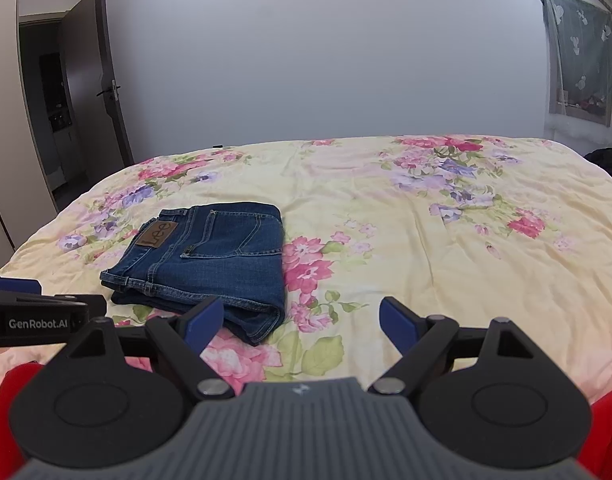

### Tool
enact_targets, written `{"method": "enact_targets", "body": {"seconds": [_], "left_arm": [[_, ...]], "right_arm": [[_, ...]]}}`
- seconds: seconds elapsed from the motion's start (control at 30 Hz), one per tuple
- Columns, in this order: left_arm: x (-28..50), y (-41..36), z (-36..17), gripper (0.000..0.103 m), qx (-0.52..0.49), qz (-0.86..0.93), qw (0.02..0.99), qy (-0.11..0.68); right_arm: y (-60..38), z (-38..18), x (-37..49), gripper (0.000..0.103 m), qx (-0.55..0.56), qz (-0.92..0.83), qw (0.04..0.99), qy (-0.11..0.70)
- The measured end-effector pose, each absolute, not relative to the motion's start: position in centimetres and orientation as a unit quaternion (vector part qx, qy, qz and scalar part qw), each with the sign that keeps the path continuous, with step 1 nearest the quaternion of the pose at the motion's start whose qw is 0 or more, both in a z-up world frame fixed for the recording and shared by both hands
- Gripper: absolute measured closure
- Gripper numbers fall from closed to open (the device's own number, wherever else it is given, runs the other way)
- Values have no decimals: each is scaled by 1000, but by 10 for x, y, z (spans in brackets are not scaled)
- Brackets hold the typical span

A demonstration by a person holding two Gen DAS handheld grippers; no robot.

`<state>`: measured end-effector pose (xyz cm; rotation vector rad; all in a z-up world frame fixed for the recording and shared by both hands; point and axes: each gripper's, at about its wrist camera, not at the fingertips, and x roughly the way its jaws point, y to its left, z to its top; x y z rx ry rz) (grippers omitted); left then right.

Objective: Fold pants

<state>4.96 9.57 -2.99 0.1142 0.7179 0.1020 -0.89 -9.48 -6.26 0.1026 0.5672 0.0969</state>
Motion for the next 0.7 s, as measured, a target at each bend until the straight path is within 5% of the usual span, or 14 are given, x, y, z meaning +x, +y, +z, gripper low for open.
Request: {"method": "enact_targets", "body": {"seconds": [0.7], "left_arm": [[49,95,-29,9,56,49,933,353]], "right_arm": [[-97,-63,-7,21,58,41,957,282]]}}
